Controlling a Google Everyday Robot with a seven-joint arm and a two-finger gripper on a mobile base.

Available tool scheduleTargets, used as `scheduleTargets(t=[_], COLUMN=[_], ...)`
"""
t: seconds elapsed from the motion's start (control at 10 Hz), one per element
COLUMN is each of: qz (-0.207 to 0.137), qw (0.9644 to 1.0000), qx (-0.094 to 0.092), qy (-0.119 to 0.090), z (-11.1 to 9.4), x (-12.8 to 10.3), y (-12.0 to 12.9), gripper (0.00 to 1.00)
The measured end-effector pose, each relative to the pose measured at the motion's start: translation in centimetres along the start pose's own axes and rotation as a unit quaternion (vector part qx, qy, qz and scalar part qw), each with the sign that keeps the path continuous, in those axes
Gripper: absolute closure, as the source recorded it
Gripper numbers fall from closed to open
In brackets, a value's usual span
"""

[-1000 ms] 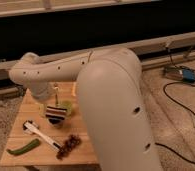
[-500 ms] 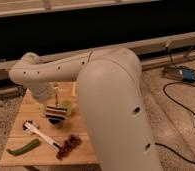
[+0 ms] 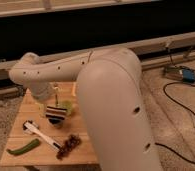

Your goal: Place banana in plastic cup

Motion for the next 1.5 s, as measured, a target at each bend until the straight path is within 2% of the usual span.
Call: scheduleTargets(t=[0.6, 0.8, 1.0, 1.1, 1.2, 1.3, 1.5], qz=[0.0, 0.013, 0.03, 0.041, 0.05, 0.061, 0.07], qw=[1.0, 0.9998, 0.9991, 0.9985, 0.998, 0.9974, 0.997], qx=[0.0, 0.013, 0.027, 0.034, 0.037, 0.039, 0.034], qy=[0.001, -0.006, -0.01, -0.008, -0.008, -0.008, -0.005], z=[0.1, -1.1, -2.7, -3.4, -3.9, -4.7, -5.7], x=[0.1, 1.6, 4.9, 7.5, 9.4, 12.4, 17.0], y=[0.0, -1.0, -1.4, -1.5, -1.4, -1.0, -0.4], gripper=[0.2, 0.2, 0.2, 0.2, 0.2, 0.2, 0.2])
